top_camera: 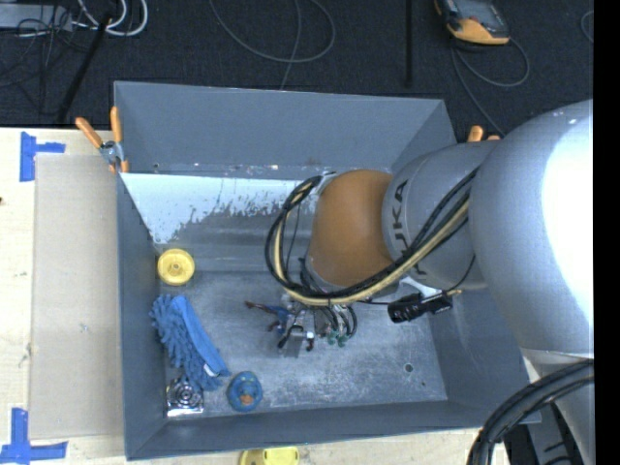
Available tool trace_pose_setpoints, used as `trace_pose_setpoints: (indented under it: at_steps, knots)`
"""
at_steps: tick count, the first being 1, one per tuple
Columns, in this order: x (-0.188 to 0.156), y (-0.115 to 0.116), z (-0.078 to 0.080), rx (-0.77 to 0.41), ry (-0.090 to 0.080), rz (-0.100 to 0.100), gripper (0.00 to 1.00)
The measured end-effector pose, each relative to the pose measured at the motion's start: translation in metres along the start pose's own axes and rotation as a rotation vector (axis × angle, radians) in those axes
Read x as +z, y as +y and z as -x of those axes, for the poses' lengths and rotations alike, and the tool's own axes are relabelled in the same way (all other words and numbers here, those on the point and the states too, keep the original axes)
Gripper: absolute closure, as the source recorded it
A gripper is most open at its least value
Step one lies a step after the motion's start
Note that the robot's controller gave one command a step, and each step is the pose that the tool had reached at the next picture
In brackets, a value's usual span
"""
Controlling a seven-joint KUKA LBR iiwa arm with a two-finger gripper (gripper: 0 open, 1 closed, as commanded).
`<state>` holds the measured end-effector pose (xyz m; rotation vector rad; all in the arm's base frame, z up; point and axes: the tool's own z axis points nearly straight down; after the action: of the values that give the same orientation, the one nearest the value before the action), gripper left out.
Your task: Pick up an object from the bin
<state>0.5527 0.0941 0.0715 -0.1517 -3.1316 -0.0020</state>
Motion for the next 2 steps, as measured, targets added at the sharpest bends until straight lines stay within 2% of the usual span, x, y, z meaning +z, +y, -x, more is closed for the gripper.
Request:
trace_pose_setpoints:
  at_steps: [2]
  knots:
    - [-0.033, -0.001, -0.001, -0.001, 0.002, -0.002, 1.0]
